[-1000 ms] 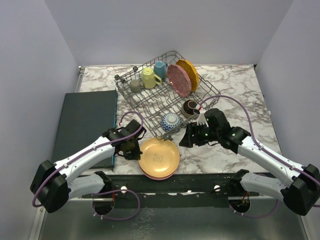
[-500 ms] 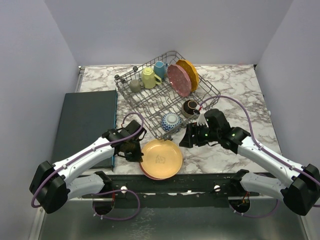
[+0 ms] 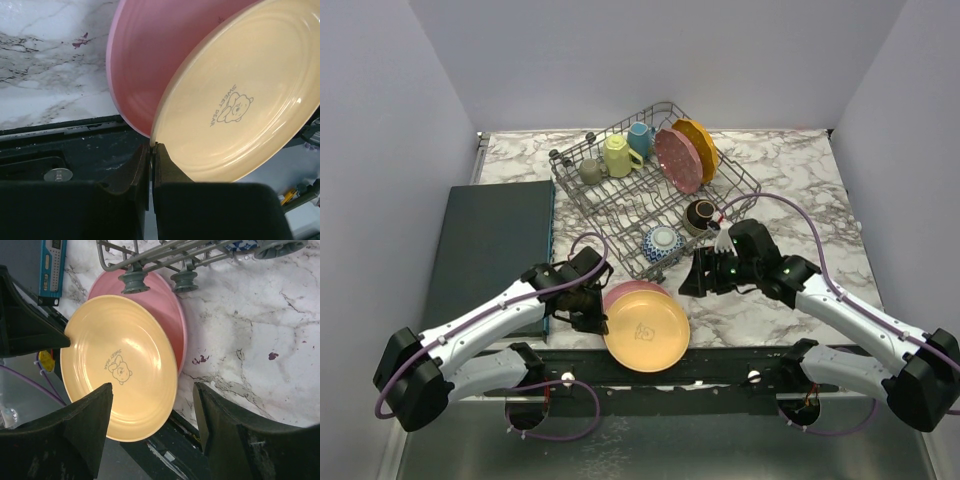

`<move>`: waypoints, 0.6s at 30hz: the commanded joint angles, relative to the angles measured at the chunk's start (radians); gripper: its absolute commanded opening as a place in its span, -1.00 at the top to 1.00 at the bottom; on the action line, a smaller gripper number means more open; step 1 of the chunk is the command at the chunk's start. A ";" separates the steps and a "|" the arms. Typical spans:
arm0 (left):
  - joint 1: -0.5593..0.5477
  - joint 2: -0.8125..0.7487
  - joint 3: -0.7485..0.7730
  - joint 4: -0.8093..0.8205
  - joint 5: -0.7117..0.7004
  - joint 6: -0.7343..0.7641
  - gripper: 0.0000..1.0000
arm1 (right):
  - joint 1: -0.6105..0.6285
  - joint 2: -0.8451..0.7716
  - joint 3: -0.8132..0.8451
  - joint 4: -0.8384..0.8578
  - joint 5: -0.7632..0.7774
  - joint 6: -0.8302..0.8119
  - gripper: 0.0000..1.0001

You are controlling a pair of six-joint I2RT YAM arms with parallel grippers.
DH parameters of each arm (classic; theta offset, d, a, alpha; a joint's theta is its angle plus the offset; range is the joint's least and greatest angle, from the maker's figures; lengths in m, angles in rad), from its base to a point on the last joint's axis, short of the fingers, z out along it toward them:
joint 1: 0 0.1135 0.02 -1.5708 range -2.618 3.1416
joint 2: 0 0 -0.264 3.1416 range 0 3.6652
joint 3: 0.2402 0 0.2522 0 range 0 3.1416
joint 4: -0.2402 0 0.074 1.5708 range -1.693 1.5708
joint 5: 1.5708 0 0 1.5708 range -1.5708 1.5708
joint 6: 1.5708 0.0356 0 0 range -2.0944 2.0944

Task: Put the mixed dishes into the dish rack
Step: Pick up the plate from the corner of the board.

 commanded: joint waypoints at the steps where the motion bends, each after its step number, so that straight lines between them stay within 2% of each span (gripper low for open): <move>1: -0.011 -0.050 -0.007 -0.010 0.040 0.008 1.00 | 0.005 -0.029 -0.036 0.001 -0.037 0.018 -0.43; 18: -0.020 -0.140 0.007 0.001 0.055 -0.008 1.00 | 0.004 -0.097 -0.122 0.032 -0.101 0.078 -0.50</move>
